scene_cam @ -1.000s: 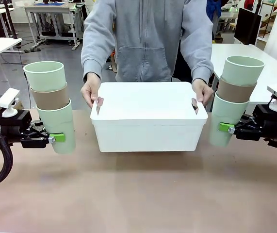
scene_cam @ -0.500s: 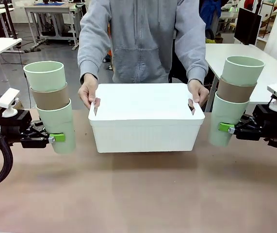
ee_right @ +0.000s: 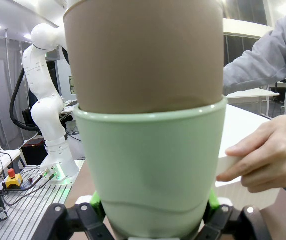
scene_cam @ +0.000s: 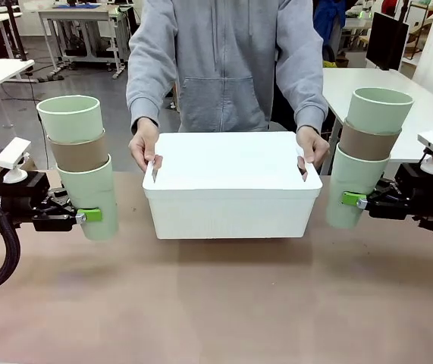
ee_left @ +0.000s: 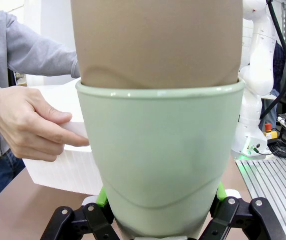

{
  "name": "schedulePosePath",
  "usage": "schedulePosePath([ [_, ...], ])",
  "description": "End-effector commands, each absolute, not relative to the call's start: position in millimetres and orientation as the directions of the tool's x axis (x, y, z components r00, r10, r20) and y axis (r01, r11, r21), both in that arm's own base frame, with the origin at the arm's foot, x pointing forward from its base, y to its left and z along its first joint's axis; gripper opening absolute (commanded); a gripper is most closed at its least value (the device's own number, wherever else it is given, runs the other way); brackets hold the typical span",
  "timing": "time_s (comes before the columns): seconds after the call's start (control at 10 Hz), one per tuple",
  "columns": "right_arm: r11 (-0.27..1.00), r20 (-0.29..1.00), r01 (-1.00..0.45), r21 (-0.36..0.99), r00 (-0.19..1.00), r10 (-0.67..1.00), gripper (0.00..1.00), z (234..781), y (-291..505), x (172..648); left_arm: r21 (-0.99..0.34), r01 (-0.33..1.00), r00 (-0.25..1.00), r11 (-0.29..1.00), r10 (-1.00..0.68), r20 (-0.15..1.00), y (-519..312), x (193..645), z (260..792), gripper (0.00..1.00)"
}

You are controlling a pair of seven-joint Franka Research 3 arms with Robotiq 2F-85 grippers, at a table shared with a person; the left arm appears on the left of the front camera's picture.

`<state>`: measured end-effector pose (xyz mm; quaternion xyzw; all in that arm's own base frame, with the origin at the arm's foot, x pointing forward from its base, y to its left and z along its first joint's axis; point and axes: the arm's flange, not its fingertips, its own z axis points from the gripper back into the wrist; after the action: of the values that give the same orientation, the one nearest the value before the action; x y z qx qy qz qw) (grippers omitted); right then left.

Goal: Stack the cups and store them in the basket.
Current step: Place the stack of Reusable plastic cups into the Pantry Basket.

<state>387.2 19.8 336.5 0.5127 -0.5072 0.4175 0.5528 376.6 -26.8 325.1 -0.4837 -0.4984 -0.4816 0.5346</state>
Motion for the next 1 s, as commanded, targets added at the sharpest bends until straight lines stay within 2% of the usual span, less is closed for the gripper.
schedulePosePath([
  [0.0,0.125,0.990,-0.983,0.133,0.127,-0.058,0.85,340.6,20.0,387.3,-0.024,0.997,0.026,0.068,-0.027,0.999,-26.1,376.4,328.9,0.84],
  [0.9,0.125,0.990,-0.983,0.133,0.127,-0.058,0.85,340.6,20.0,387.3,-0.024,0.997,0.026,0.068,-0.027,0.999,-26.1,376.4,328.9,0.84],
])
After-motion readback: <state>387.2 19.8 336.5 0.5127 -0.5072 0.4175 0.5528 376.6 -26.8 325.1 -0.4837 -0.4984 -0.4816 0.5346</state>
